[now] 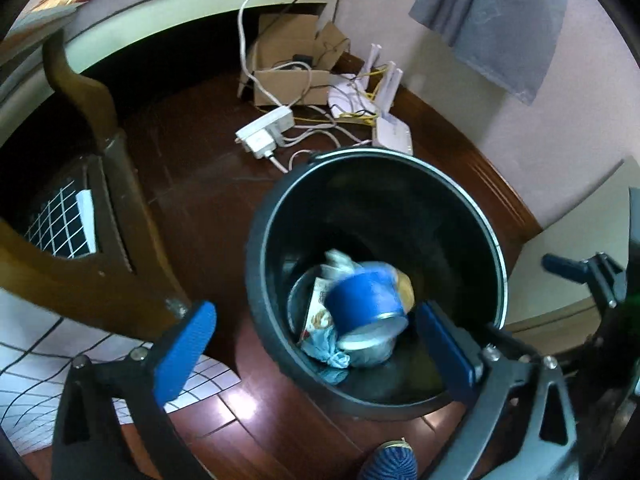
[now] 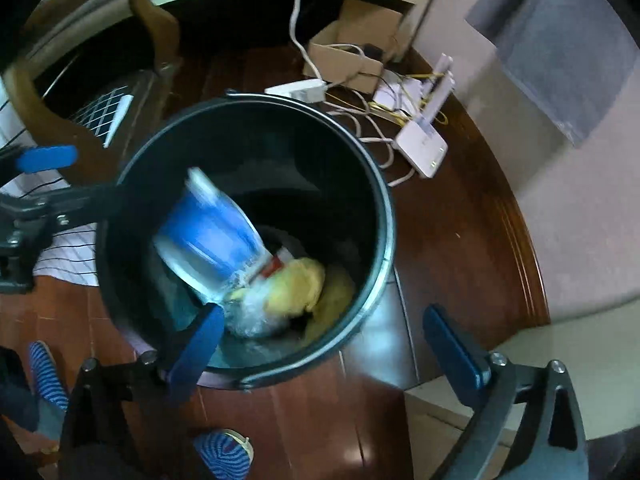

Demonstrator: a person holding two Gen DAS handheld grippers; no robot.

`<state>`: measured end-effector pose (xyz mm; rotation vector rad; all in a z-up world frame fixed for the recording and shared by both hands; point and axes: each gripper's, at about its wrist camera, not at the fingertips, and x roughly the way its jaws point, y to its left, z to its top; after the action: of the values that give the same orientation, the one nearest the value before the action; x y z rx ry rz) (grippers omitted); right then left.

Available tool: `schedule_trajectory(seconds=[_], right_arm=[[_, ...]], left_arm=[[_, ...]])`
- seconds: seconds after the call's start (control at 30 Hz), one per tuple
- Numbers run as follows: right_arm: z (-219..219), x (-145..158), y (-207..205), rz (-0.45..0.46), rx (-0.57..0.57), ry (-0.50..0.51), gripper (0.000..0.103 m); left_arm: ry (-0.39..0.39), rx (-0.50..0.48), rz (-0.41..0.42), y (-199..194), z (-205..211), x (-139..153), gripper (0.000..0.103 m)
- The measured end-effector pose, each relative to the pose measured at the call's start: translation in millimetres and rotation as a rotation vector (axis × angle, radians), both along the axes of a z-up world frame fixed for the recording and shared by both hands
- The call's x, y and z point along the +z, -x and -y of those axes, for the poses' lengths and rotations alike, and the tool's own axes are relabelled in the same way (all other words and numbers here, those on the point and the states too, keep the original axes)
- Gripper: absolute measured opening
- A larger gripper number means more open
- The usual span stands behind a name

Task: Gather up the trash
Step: 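Open both grippers to drop the mug and cloth into the bin, then move both tools back from the bin to the table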

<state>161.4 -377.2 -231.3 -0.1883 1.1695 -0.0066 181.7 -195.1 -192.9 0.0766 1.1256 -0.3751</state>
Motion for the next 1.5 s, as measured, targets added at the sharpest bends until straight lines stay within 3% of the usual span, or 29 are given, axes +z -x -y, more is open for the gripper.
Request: schedule_trajectory(seconds=[0.6, 0.83, 1.07, 1.23, 1.5], right_arm=[[4.4, 21.8, 2.6, 0.046, -0.058, 0.002, 0.103], [-7.6, 26.6, -8.9, 0.037, -0.017, -0.104, 0.103], [-21.3, 42.3, -18.1, 0.085, -0.013, -0.126, 0.103], [-38.2, 77.9, -15.2, 0.199, 0.017, -0.142, 0.103], [-84.8, 140.9, -13.2, 0.362, 0.102, -0.207, 0.103]], left_arm=[[-0.058, 0.075, 0.065, 10.5, -43.3, 8.1, 0.101], [-0.076, 0.064, 0.096, 20.4, -45.4, 13.6, 0.101], [-0.063, 0.084, 0.15, 32.0, -60.7, 39.6, 0.101], [-0.032, 0.113, 0.232, 46.5, -80.8, 78.3, 0.101], [-0.019, 0.239, 0.365, 56.9, -148.2, 140.0, 0.101]])
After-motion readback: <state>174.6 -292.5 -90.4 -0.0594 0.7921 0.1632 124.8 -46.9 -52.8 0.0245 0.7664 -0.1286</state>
